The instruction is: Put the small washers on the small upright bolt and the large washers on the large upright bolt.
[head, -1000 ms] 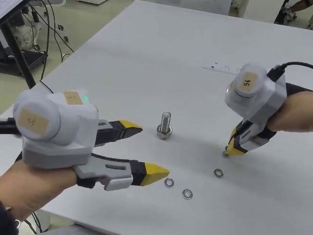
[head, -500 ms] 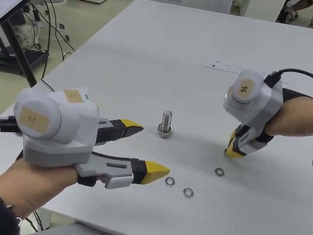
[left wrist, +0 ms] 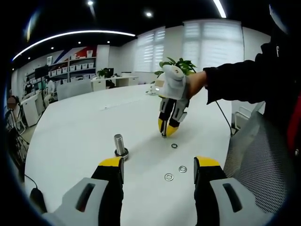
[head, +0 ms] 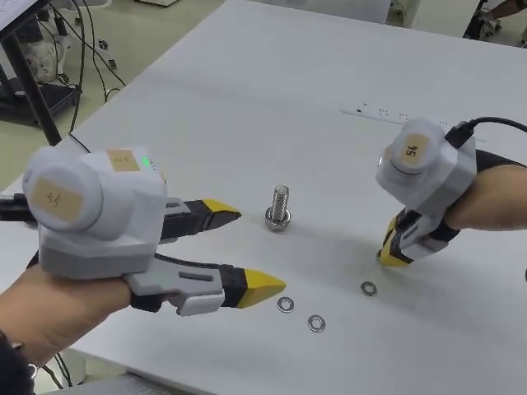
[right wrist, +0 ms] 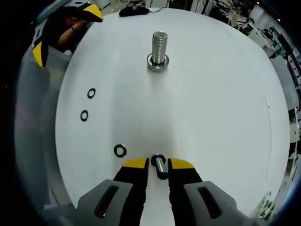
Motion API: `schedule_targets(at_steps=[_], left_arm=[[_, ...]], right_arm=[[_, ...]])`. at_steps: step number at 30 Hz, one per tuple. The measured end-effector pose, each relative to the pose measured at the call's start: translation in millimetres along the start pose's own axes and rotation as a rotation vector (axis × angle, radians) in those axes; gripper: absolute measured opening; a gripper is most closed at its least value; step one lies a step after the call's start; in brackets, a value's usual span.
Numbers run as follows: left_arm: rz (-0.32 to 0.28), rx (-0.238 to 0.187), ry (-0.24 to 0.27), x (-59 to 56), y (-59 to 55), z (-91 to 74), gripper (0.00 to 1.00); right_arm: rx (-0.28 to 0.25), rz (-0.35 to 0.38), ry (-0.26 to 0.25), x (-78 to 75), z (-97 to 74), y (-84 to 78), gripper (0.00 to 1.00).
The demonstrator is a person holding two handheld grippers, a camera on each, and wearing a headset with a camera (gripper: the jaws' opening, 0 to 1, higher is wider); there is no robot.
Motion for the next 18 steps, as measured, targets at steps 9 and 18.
schedule_targets(at_steps=[9,18], left_arm=[[0.004,-0.002,-0.005,-1.1,1.3,0.2,0.59],[0.005,-0.003,-0.009,-0.8,2.8,1.4,0.59]], right_arm=[[-0.018,0.022,-0.021,-0.3,-7.6,-3.7,0.26],[-0.043,0.038,-0.052,2.5,-25.6,-5.8,0.28]])
Point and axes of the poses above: the centre of the closed fingertips' face, and the gripper's own axes: z roughly forward along the fingers, x roughly to its left, y roughly out of its top, the point moved 6 cm from there along -z, roughly backward along the fingers, and after that the axes turned 4 degrees about -z, right-handed, at the moved point
